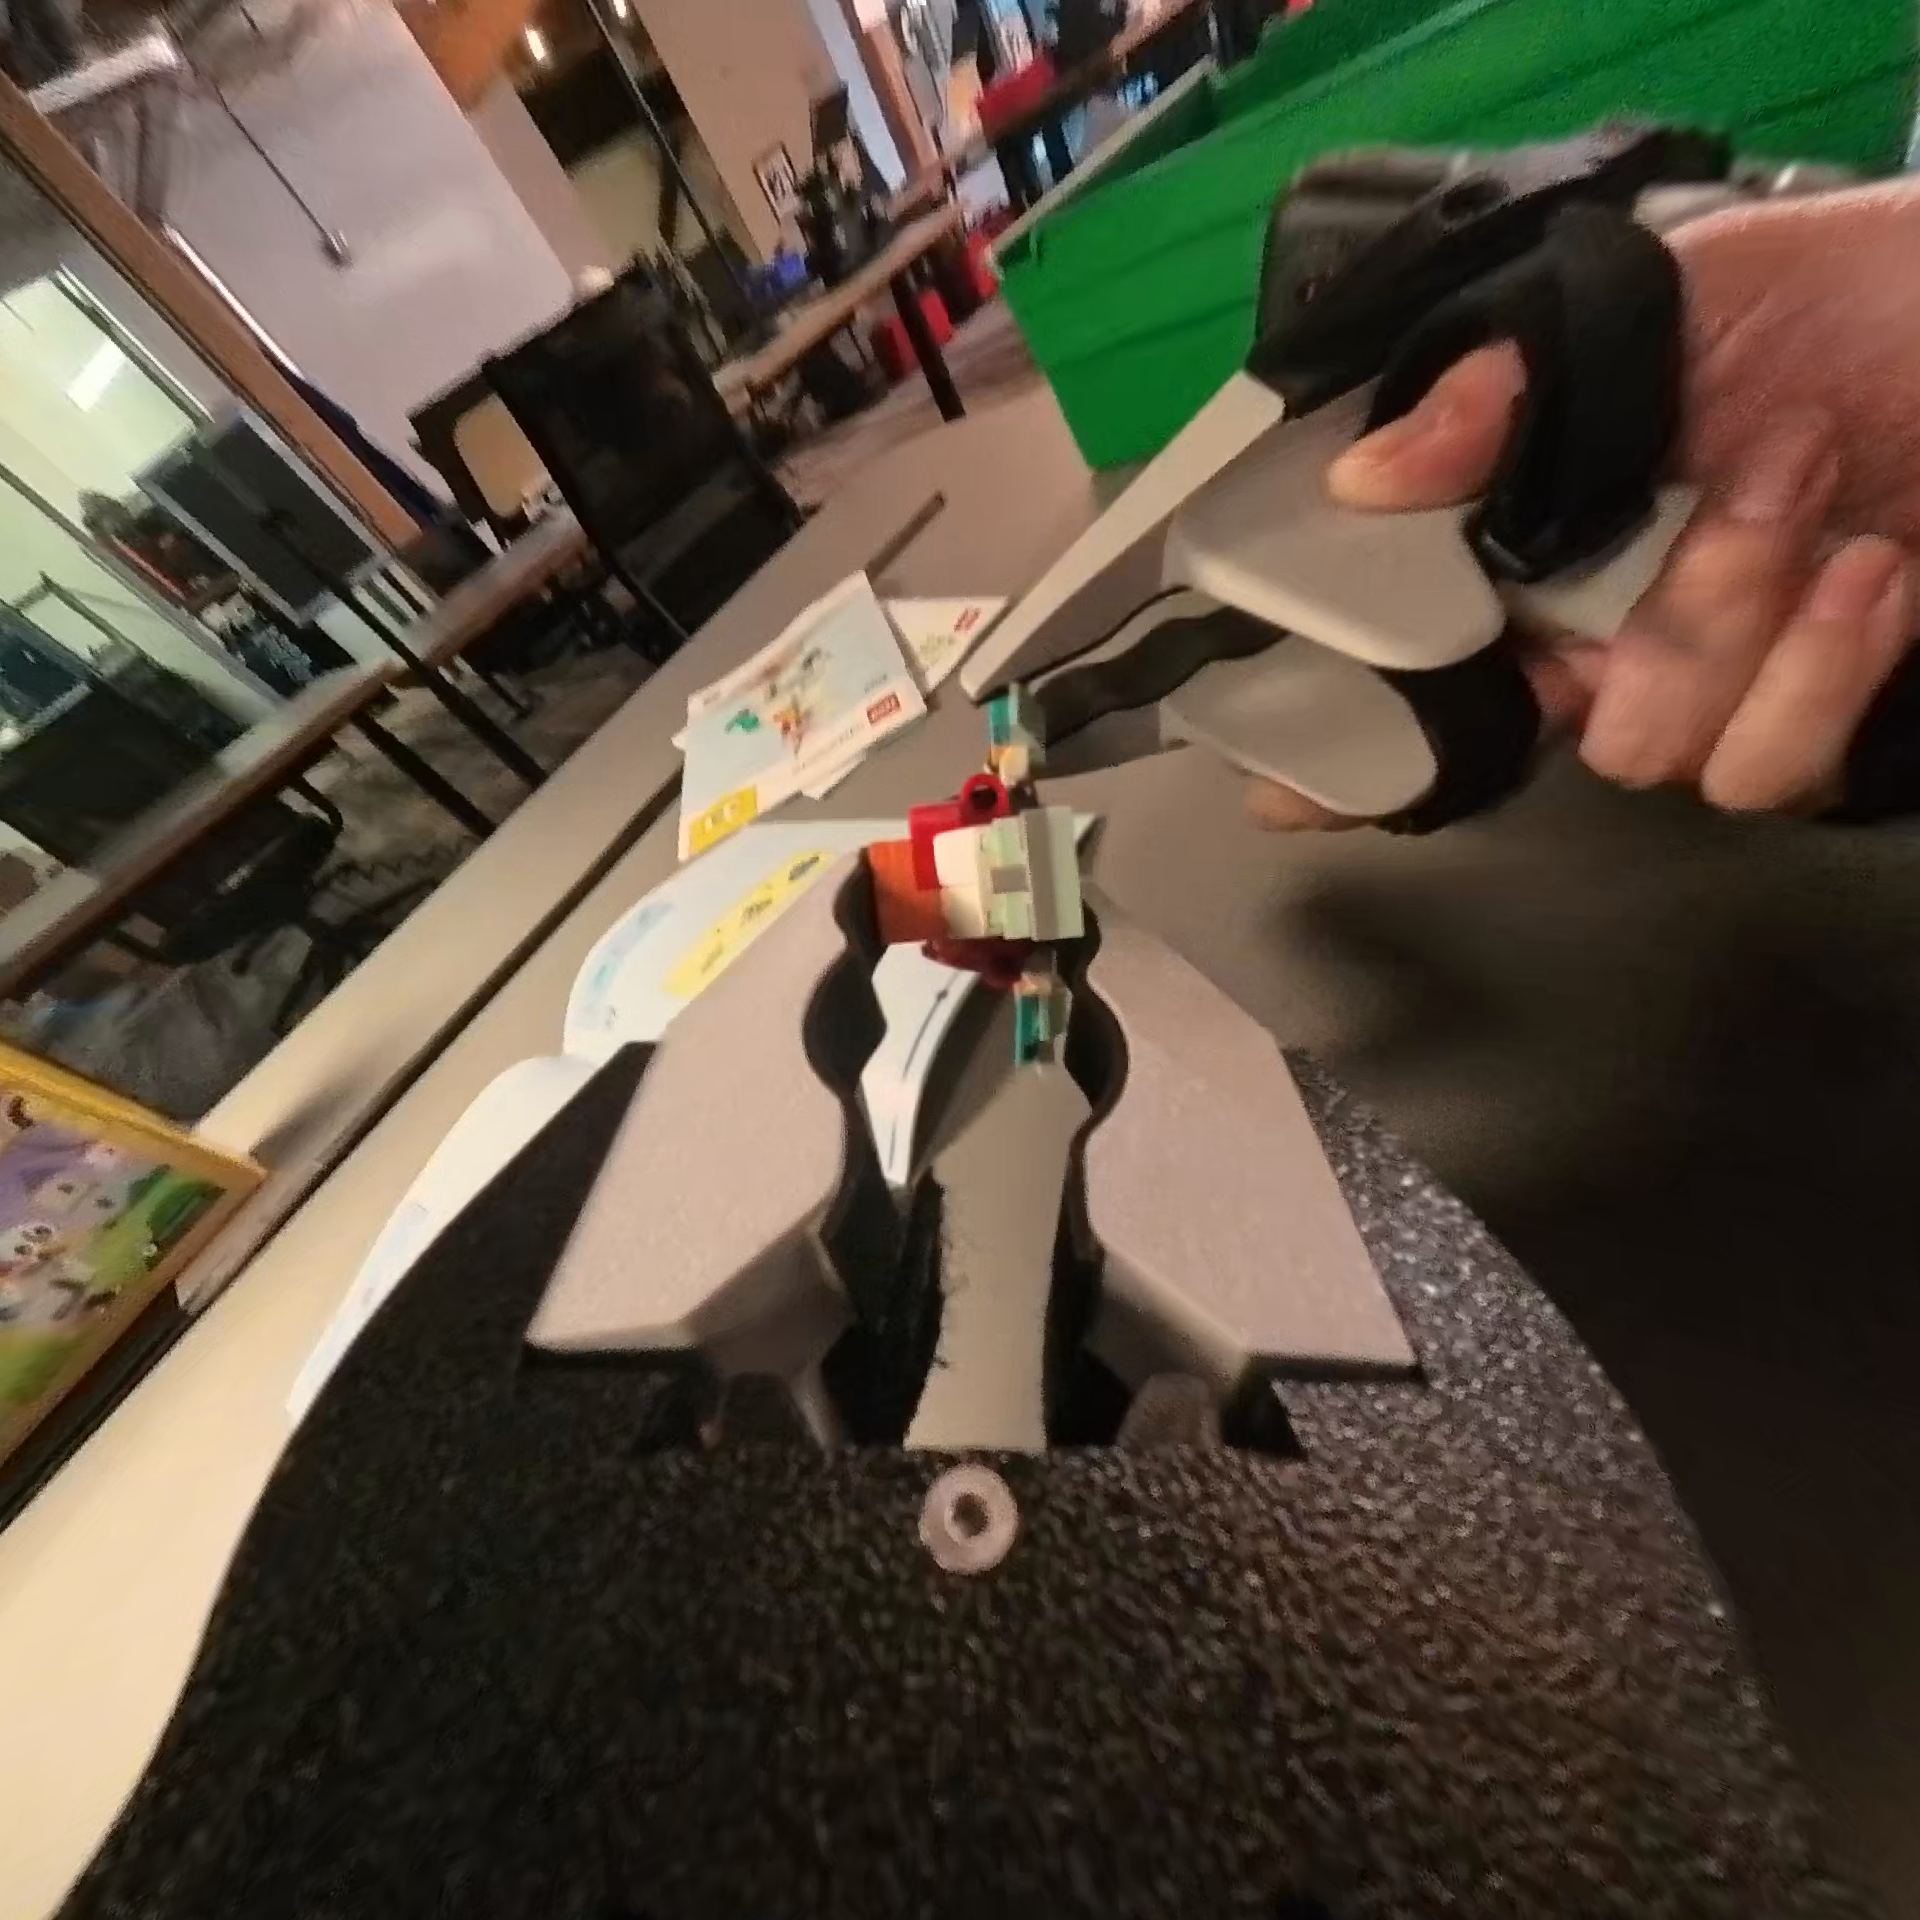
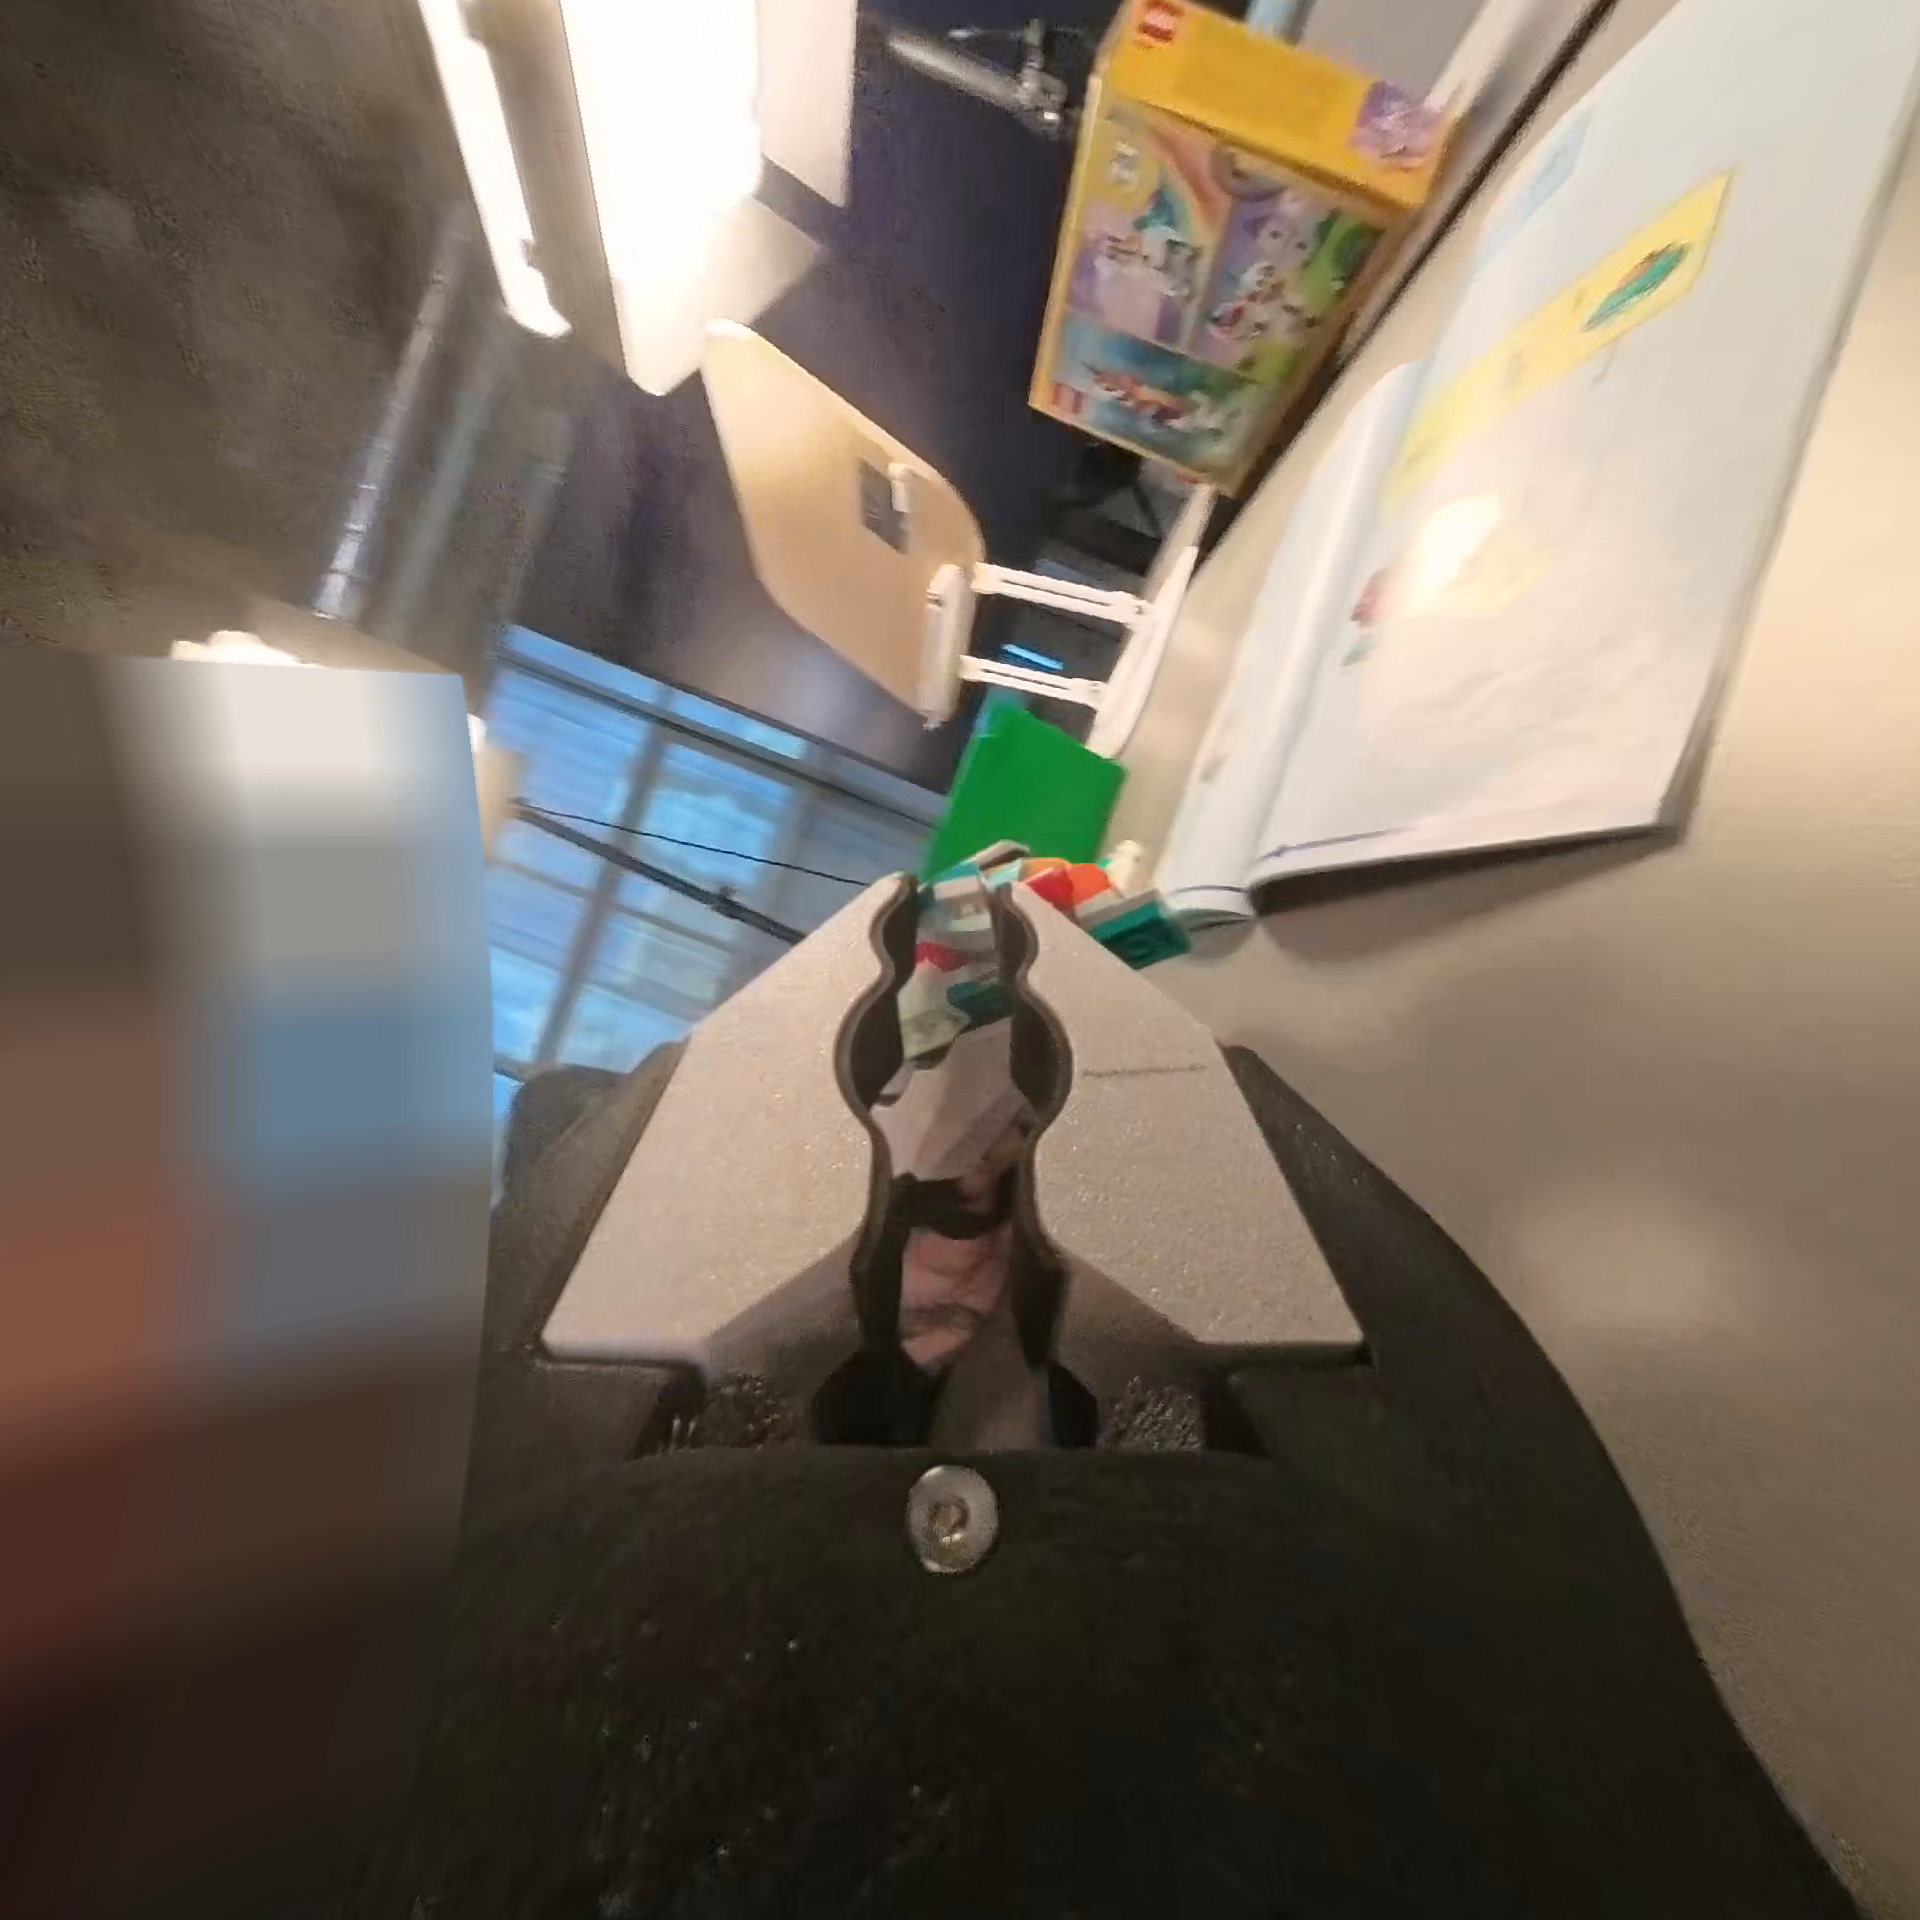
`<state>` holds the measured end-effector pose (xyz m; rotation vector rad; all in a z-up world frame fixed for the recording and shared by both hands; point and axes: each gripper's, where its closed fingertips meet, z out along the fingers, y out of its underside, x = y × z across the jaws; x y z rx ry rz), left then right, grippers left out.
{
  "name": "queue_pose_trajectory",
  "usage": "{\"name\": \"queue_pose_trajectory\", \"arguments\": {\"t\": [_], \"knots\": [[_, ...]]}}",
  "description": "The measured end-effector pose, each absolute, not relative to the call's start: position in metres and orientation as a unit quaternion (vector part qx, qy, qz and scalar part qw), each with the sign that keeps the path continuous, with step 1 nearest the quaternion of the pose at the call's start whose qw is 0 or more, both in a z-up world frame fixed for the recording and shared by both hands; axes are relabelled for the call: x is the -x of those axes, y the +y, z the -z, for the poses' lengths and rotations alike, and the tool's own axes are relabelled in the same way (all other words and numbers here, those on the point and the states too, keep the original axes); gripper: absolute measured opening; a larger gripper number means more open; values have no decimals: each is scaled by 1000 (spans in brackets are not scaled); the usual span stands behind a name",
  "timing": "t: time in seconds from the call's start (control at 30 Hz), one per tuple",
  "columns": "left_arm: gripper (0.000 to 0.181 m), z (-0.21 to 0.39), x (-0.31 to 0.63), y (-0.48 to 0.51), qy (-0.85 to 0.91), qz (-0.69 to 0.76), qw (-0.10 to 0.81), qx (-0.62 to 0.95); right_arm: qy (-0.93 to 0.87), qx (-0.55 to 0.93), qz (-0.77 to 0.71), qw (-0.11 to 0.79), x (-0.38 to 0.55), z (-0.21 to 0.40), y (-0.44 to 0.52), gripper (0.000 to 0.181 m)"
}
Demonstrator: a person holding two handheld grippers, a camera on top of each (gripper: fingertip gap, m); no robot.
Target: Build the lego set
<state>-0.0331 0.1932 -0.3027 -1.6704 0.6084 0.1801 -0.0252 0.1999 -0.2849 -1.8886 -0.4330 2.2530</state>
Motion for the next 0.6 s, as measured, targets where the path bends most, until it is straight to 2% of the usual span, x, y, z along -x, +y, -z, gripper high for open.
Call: {"name": "queue_pose_trajectory", "arguments": {"t": [0.13,0.5,0.6], "knots": [[30,288,32,187,281,-116,658,689,-179,596,-773,120,21,270,192,13],[30,266,27,177,322,-207,692,612,-337,539,-703,319,15,253,174,14],[30,261,25,174,323,-210,701,600,-340,536,-704,318,15,252,172,14]]}}
